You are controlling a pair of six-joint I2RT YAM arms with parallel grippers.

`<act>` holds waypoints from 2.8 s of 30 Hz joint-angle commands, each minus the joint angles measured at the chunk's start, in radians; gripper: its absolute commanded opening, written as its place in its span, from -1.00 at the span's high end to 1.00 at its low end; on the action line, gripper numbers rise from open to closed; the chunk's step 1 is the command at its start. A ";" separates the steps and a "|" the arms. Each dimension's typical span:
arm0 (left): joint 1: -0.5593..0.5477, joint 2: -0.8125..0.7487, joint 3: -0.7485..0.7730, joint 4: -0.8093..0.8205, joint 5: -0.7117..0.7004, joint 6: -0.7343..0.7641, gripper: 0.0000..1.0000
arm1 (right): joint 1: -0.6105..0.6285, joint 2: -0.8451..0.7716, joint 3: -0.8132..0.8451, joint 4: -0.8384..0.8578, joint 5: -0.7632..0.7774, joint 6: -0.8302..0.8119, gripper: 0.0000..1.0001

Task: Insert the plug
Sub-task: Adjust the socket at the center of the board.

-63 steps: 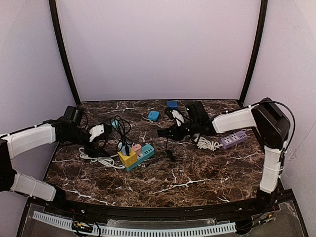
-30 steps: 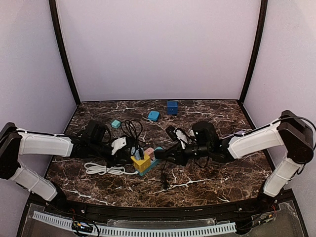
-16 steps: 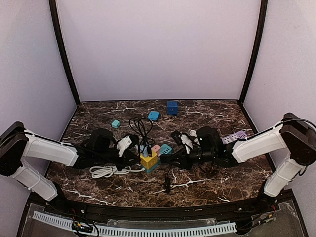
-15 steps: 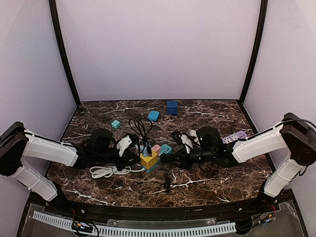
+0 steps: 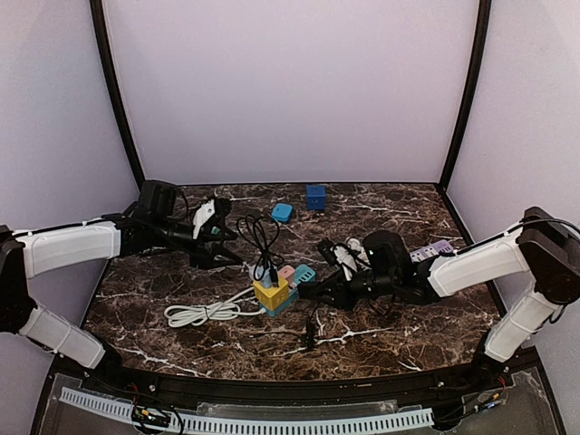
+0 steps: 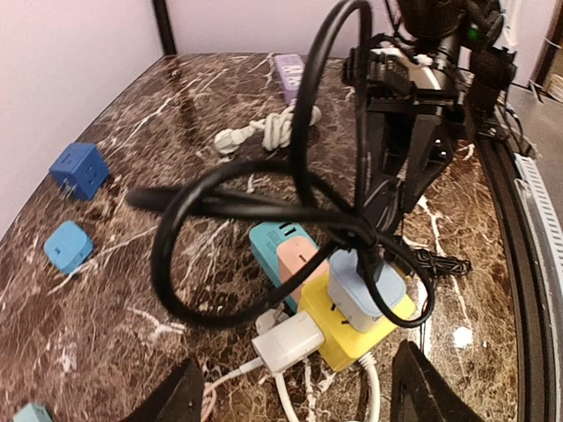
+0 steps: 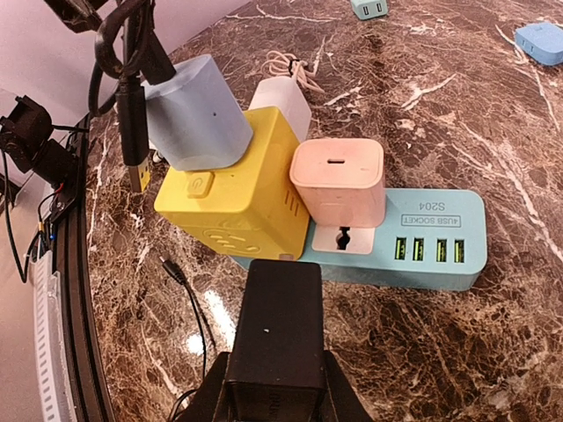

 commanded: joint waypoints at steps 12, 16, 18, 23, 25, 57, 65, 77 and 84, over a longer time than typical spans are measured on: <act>0.014 0.419 0.449 -0.638 0.433 0.772 -0.47 | -0.044 -0.049 0.019 -0.033 -0.024 -0.047 1.00; -0.004 0.474 0.496 -0.647 0.444 0.805 -0.48 | -0.056 -0.032 0.037 -0.055 -0.039 -0.057 1.00; -0.021 0.493 0.500 -0.655 0.440 0.845 -0.47 | -0.061 -0.023 0.045 -0.067 -0.044 -0.063 1.00; -0.045 0.535 0.526 -0.638 0.454 0.860 -0.34 | -0.068 -0.019 0.049 -0.073 -0.054 -0.066 1.00; -0.050 0.543 0.527 -0.613 0.455 0.857 -0.25 | -0.068 -0.018 0.046 -0.066 -0.057 -0.065 1.00; -0.123 0.419 0.143 -0.085 -0.009 0.613 0.99 | -0.068 -0.070 0.028 -0.070 -0.033 -0.072 1.00; -0.167 0.392 0.082 -0.028 -0.153 0.375 0.99 | -0.072 -0.089 0.066 -0.146 -0.041 -0.151 1.00; -0.205 0.425 0.055 0.148 -0.322 0.111 0.99 | -0.143 -0.118 0.057 -0.108 -0.094 -0.294 1.00; -0.224 0.473 0.080 0.163 -0.384 0.062 0.99 | -0.163 -0.148 -0.007 0.016 -0.147 -0.359 1.00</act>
